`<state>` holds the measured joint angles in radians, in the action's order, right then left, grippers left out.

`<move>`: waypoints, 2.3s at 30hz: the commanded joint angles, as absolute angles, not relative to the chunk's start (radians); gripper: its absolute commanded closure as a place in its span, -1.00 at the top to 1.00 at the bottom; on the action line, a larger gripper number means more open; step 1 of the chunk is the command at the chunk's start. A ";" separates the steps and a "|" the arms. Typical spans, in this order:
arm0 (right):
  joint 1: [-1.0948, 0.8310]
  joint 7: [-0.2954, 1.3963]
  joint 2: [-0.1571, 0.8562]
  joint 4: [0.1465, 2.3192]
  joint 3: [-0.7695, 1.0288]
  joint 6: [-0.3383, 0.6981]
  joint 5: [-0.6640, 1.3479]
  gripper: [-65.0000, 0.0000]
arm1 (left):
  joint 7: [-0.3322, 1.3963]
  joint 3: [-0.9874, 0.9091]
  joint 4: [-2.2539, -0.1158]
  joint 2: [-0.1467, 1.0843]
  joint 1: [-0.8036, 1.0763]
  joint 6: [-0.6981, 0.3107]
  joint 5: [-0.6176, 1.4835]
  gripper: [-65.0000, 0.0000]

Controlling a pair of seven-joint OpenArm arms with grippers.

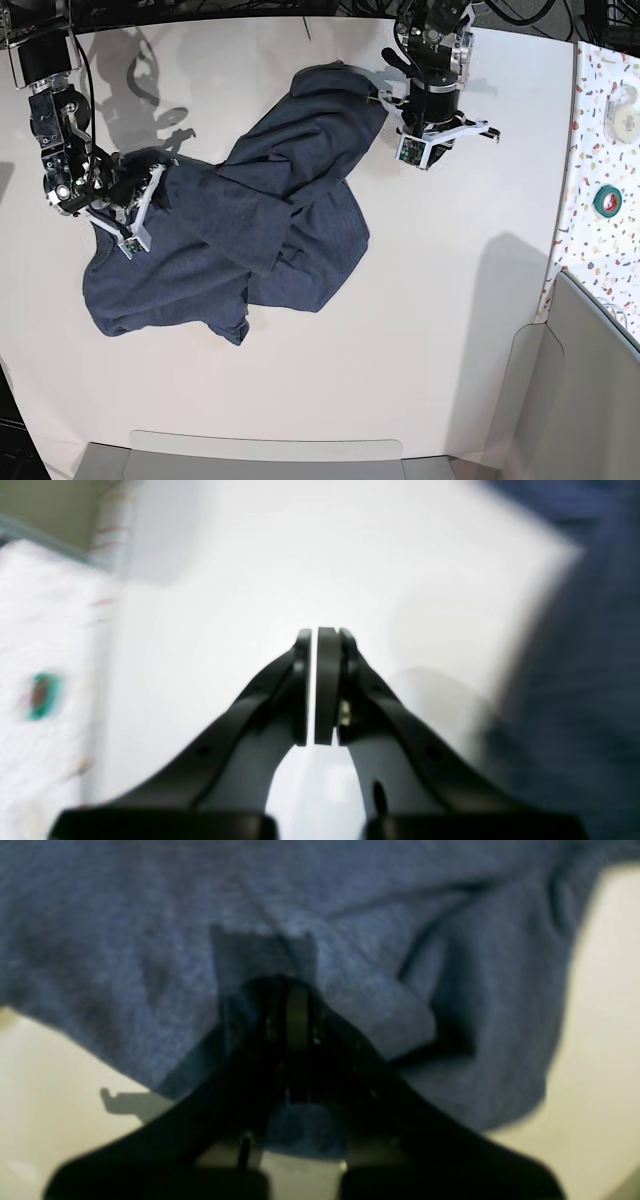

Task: Layout the t-shirt on the table in an organized manner, then fold the t-shirt properly
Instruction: 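Grasp the shirt edge with the left gripper and pull it outward, then release the shirt with the right gripper and lift it away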

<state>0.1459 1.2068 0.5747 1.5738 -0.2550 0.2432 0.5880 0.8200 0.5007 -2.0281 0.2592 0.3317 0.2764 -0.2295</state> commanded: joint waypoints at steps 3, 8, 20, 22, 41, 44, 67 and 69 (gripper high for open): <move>0.163 1.201 0.587 1.589 -0.272 0.245 0.595 -1.00 | 0.872 0.414 -2.066 0.231 0.259 0.208 -0.071 -1.00; 0.165 1.201 0.595 1.589 -0.364 0.245 0.593 -1.00 | 0.978 0.219 -2.054 0.194 0.133 0.073 0.205 -1.00; 0.148 1.201 0.670 1.639 -0.483 0.243 0.593 -1.00 | 1.168 0.145 -1.567 0.085 -0.306 0.041 0.475 -1.00; 0.145 1.201 0.680 1.653 -0.483 0.242 0.593 -1.00 | 1.165 0.145 -1.494 0.062 -0.344 0.039 0.493 -1.00; 0.091 1.260 0.716 1.692 -0.483 0.243 0.591 -1.00 | 0.949 0.257 -1.036 -0.056 -0.484 0.048 0.512 -1.00; 0.077 1.293 0.722 1.725 -0.481 0.242 0.591 -1.00 | 0.900 0.306 -0.986 -0.005 -0.486 0.093 0.509 -1.00; 0.062 1.310 0.786 1.747 -0.478 0.243 0.467 -1.00 | 0.648 0.338 -1.001 0.188 -0.608 0.378 0.352 -0.94; 0.068 1.303 0.785 1.748 -0.475 0.243 0.447 -1.00 | 0.694 0.340 -1.035 0.185 -0.621 0.378 0.349 -0.75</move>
<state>0.0635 1.2667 0.7639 1.7515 -0.4812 0.2440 0.4664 0.7296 0.3405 -1.0061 0.1856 -0.5735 0.3794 0.3561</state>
